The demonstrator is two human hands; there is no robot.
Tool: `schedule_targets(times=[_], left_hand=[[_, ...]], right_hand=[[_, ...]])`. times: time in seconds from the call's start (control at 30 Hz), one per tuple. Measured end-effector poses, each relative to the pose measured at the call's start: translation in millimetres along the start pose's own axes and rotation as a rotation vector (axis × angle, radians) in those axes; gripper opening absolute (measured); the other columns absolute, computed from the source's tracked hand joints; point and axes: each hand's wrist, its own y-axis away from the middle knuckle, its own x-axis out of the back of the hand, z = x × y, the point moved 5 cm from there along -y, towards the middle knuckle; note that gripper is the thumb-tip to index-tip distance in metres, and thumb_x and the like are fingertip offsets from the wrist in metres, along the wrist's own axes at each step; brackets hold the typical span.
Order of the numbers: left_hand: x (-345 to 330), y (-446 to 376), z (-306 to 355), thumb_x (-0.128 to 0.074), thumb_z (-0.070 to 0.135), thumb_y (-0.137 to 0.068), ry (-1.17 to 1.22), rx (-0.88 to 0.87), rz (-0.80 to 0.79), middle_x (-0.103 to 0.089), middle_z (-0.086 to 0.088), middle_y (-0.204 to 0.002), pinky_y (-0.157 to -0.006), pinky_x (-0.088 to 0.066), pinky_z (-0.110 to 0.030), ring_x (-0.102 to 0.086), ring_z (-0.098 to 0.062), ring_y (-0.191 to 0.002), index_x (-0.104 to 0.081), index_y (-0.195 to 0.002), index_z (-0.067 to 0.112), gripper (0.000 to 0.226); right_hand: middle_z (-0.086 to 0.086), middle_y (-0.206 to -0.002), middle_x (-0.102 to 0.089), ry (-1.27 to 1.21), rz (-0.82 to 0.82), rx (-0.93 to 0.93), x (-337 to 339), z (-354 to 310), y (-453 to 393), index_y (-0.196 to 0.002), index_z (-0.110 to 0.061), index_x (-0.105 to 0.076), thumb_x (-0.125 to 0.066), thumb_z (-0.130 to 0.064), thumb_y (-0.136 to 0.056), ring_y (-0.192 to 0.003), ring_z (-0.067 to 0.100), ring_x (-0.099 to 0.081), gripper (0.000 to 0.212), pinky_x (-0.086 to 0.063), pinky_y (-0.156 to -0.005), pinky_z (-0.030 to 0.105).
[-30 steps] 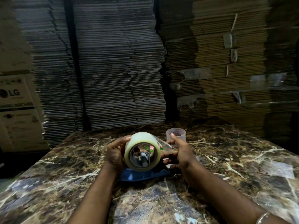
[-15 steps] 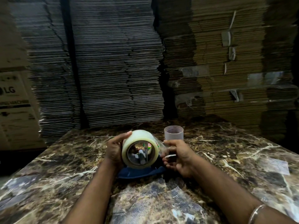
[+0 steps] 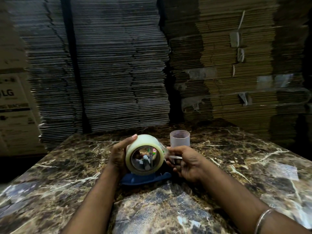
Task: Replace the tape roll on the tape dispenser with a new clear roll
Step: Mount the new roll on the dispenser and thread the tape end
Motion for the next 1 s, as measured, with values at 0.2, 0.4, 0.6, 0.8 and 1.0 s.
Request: schedule_targets(times=[0.2, 0.4, 0.6, 0.8, 1.0], left_hand=[[-0.4, -2.0, -2.8, -0.05, 0.025, -0.087, 0.024, 0.024, -0.006, -0.07, -0.019, -0.062, -0.053, -0.058, -0.03, -0.069, -0.029, -0.054, -0.074, -0.064, -0.004, 0.045], [6.0, -4.8, -4.6, -0.055, 0.032, -0.082, 0.006, 0.03, 0.007, -0.072, -0.022, -0.071, -0.067, -0.059, -0.035, -0.071, -0.031, -0.065, -0.076, -0.072, -0.004, 0.043], [20.6, -10.7, -3.6, -0.08, 0.031, -0.027, 0.156, -0.164, 0.058, -0.069, -0.011, -0.062, -0.059, -0.057, -0.026, -0.066, -0.026, -0.057, -0.074, -0.065, 0.004, 0.047], [16.1, -5.2, -4.9, -0.054, 0.017, -0.081, 0.136, -0.083, 0.091, -0.07, -0.013, -0.058, -0.052, -0.057, -0.027, -0.067, -0.025, -0.051, -0.074, -0.058, 0.0, 0.036], [7.3, 3.6, 2.4, -0.077, 0.03, -0.041, 0.138, -0.202, 0.017, -0.07, -0.007, -0.056, -0.052, -0.054, -0.021, -0.067, -0.02, -0.05, -0.075, -0.058, 0.006, 0.03]], right_hand=[[0.002, -0.059, -0.071, -0.125, 0.034, 0.093, 7.0, -9.3, -6.1, -0.079, -0.003, -0.066, -0.066, -0.022, -0.09, -0.046, 0.011, -0.066, 0.022, -0.052, -0.043, 0.02], [0.004, -0.059, -0.066, -0.17, 0.013, 0.115, 7.3, -13.4, -5.4, -0.076, -0.004, -0.061, -0.062, -0.018, -0.093, -0.044, 0.011, -0.064, 0.022, -0.056, -0.047, 0.021], [0.009, -0.062, -0.07, -0.169, -0.014, 0.093, 9.4, -10.3, -2.7, -0.079, -0.001, -0.068, -0.069, -0.008, -0.085, -0.047, 0.012, -0.066, 0.009, -0.056, -0.047, 0.02], [0.007, -0.057, -0.065, -0.038, 0.065, 0.102, 14.7, -5.4, -5.7, -0.071, 0.002, -0.065, -0.069, -0.001, -0.084, -0.041, 0.008, -0.057, 0.014, -0.048, -0.041, 0.013], [0.012, -0.062, -0.064, 0.101, 0.137, 0.113, 18.7, -4.9, -6.2, -0.078, 0.008, -0.067, -0.073, 0.003, -0.079, -0.054, 0.017, -0.056, 0.008, -0.053, -0.042, 0.025]])
